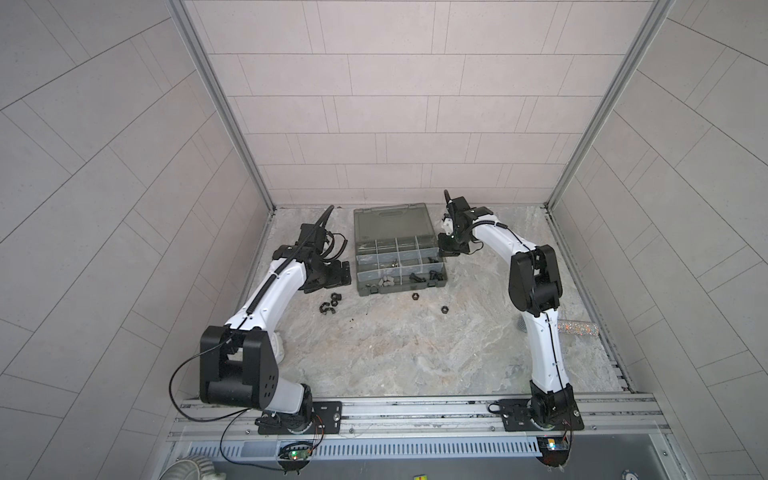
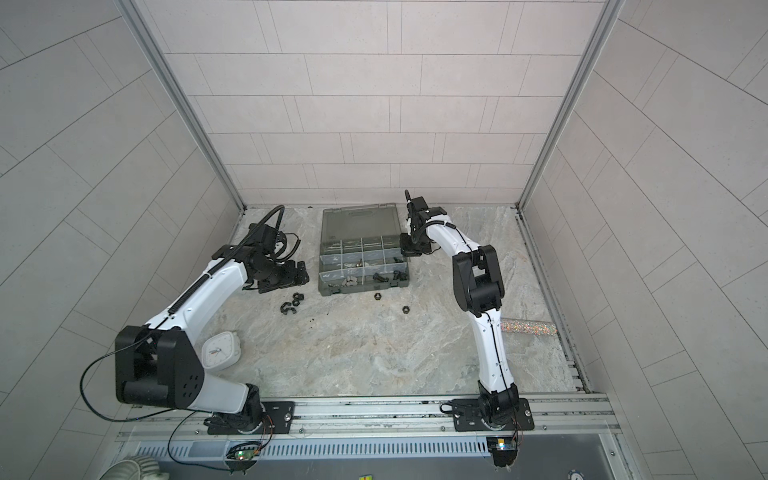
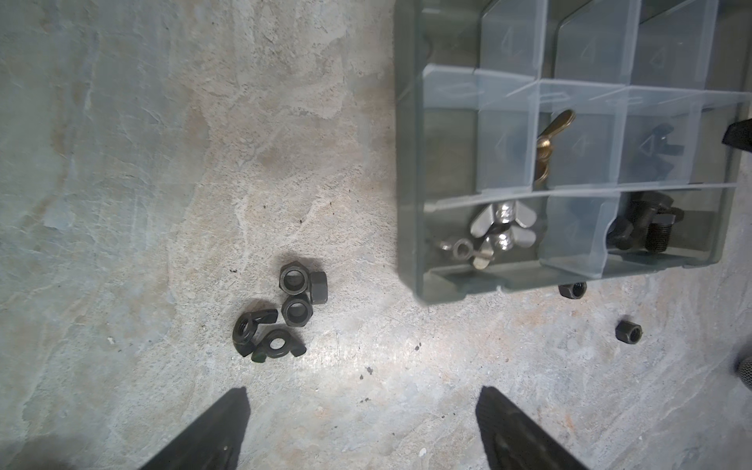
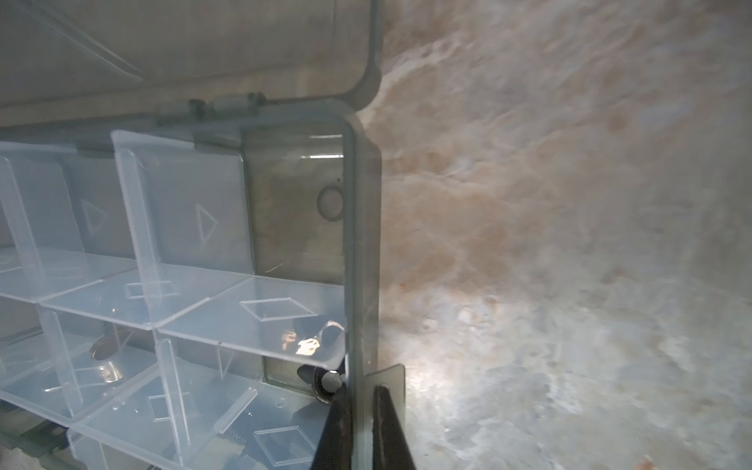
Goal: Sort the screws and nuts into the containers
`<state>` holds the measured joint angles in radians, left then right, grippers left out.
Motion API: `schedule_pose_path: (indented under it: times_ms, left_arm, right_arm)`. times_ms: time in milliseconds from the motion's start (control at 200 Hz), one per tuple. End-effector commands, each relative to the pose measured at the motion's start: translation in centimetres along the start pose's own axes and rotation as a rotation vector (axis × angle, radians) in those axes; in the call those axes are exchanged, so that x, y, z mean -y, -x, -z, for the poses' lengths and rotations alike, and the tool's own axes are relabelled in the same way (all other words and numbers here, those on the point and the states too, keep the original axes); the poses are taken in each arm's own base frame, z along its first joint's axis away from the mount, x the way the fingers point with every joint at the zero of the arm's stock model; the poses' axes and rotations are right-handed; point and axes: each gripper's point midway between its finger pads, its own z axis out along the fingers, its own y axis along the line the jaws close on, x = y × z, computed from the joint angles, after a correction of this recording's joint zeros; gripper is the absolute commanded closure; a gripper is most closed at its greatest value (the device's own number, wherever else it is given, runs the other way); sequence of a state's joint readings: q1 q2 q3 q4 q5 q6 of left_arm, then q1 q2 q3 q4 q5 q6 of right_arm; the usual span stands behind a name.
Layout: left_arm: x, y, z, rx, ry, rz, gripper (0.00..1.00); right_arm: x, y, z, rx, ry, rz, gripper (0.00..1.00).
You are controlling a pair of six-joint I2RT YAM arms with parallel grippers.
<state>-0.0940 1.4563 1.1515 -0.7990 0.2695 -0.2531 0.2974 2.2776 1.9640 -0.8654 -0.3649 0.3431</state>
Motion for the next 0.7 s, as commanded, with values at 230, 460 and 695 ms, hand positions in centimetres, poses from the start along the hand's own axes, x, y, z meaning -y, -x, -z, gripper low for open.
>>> schedule_pose_path:
  times_ms: [230,460,695]
  left_arm:
    - [-0.3,-0.1,0.0,-0.002,-0.010,0.000,0.07]
    - [-1.1,-0.4,-0.1,-0.008,0.019,0.011,0.07]
    - [-2.8,-1.0,-0.7,-0.021,0.089,0.053,0.19]
  right_arm:
    - [-1.6,-7.0,-4.3,-0.238,0.005,-0.013,0.94]
    - [-2.6,-6.0,-3.1,-0.194,0.042,-0.014,0.77]
    - [-5.8,-3.3,3.6,-0.040,0.131,0.058,0.53]
